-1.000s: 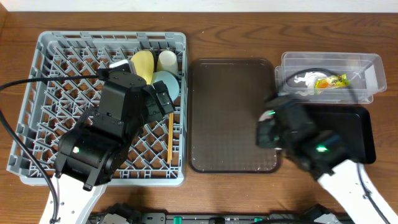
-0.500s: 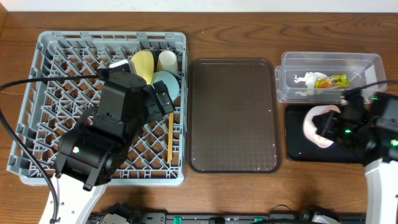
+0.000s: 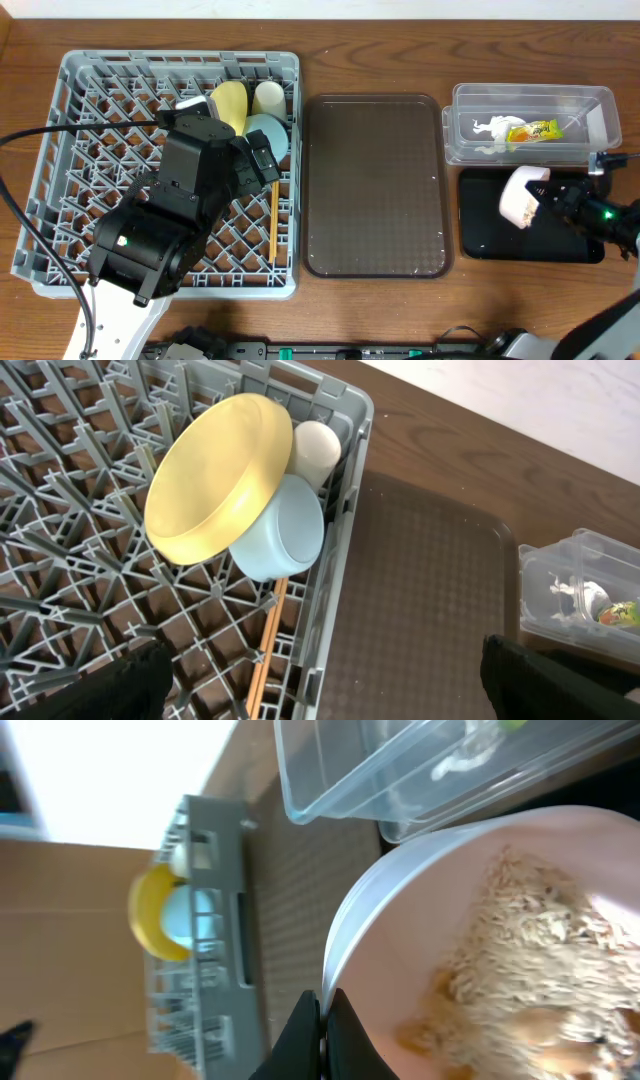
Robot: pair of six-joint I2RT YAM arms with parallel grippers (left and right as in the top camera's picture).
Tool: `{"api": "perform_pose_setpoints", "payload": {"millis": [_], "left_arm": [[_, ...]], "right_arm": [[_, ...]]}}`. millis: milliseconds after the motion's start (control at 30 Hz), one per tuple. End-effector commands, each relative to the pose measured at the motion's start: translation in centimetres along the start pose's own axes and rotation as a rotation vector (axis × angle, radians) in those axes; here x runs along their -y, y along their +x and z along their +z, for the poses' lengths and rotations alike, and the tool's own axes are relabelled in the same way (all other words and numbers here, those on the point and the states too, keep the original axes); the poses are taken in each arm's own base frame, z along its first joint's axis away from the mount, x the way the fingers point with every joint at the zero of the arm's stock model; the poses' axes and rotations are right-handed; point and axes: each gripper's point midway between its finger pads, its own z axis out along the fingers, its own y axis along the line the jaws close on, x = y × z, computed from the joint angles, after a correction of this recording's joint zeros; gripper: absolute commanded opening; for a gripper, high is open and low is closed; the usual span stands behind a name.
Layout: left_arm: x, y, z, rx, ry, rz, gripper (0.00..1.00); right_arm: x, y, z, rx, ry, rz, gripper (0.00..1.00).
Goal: Sort waste into correct bins and load items into the dishwasher rack
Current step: 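Tip the paper bowl to pour the rice onto the black tray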
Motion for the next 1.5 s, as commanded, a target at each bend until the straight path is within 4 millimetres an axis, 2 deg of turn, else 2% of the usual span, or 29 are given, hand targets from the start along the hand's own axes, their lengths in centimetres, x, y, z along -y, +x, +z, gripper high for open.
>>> {"api": "perform_pose_setpoints", "payload": {"millis": [0, 100, 267, 500, 833, 933, 1033, 1133, 1467], "left_arm": [[-0.1, -0.5, -0.3, 0.017, -0.006, 0.012, 1.0], [-0.1, -0.5, -0.3, 0.017, -0.006, 0.012, 1.0], [-0.1, -0.5, -0.3, 0.017, -0.006, 0.012, 1.0], [-0.1, -0.5, -0.3, 0.017, -0.006, 0.012, 1.0], [-0.1, -0.5, -0.3, 0.017, -0.006, 0.012, 1.0], [-0.1, -0.5, -0.3, 0.017, -0.006, 0.012, 1.0], [-0.1, -0.5, -0.3, 0.017, -0.006, 0.012, 1.0], [-0.1, -0.5, -0.3, 0.017, -0.006, 0.012, 1.0], [-0.1, -0.5, -0.3, 0.017, -0.006, 0.012, 1.0]], "right_arm": [[-1.2, -1.3, -0.3, 0.04, -0.166, -0.002, 0.01], [-0.4, -1.9, -0.4, 0.056, -0.224, 0.062, 0.01], [-0.3, -2.5, -1.1, 0.092, -0.326, 0.138, 0.01], [-0.4, -3.6, -3.2, 0.179, -0.397, 0.166, 0.01], [0.9, -3.6, -6.1, 0.276, -0.382, 0.229, 0.01], [0.3, -2.6, -6.4, 0.26, -0.399, 0.318, 0.01], [-0.3, -2.2, -6.6, 0.284, -0.397, 0.228, 0.01], [-0.3, -2.0, -6.5, 0.272, -0.39, 0.241, 0.01], [-0.1, -2.7, -6.7, 0.296, -0.399, 0.207, 0.01]]}}
